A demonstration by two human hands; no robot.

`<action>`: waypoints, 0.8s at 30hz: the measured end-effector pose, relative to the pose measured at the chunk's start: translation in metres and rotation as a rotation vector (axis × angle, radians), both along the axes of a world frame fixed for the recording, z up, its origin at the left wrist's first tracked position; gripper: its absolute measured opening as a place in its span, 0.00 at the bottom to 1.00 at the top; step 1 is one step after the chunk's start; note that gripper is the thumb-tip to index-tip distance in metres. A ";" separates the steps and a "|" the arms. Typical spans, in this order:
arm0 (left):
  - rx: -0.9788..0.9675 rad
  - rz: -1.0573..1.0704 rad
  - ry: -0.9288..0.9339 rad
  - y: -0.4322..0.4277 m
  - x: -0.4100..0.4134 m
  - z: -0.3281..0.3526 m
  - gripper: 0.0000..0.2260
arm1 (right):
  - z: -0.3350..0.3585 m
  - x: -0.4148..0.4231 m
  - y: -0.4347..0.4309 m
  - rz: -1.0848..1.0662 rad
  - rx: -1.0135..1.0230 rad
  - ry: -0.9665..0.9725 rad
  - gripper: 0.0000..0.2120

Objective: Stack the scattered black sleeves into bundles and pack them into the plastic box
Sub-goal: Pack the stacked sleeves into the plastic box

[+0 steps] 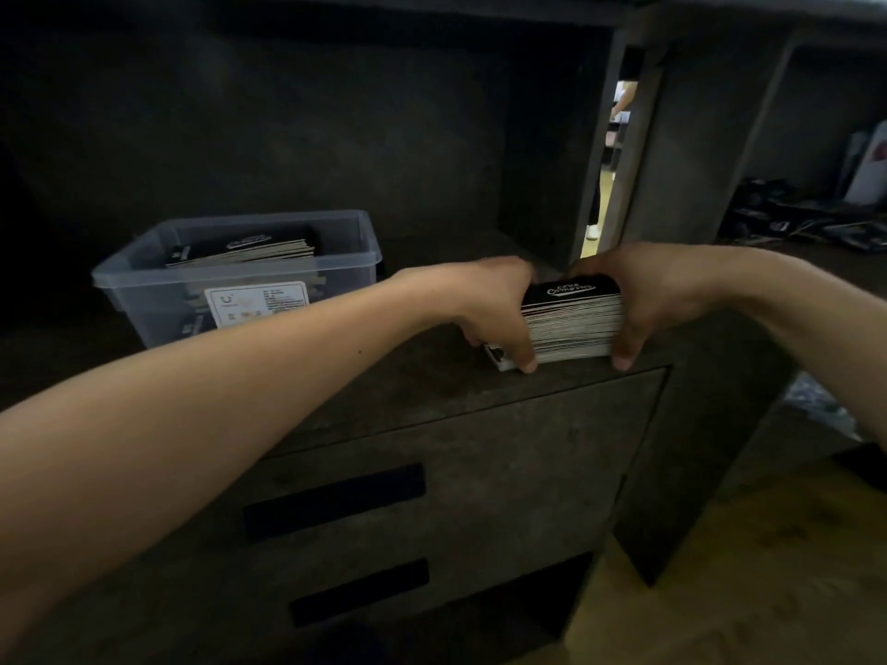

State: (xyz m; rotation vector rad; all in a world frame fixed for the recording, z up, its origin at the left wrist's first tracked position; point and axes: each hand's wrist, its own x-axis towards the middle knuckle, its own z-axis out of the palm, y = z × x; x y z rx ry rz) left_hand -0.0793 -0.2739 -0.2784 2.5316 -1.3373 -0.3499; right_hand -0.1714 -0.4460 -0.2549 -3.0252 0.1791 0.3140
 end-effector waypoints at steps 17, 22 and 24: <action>0.018 0.039 0.075 0.007 -0.008 0.002 0.37 | 0.000 0.003 0.015 0.061 0.021 0.014 0.35; 0.006 0.036 0.008 0.019 -0.005 0.004 0.33 | 0.000 0.004 0.025 0.082 0.059 0.004 0.35; 0.034 0.042 -0.029 0.024 -0.002 0.004 0.33 | -0.001 0.006 0.031 0.092 0.087 -0.004 0.35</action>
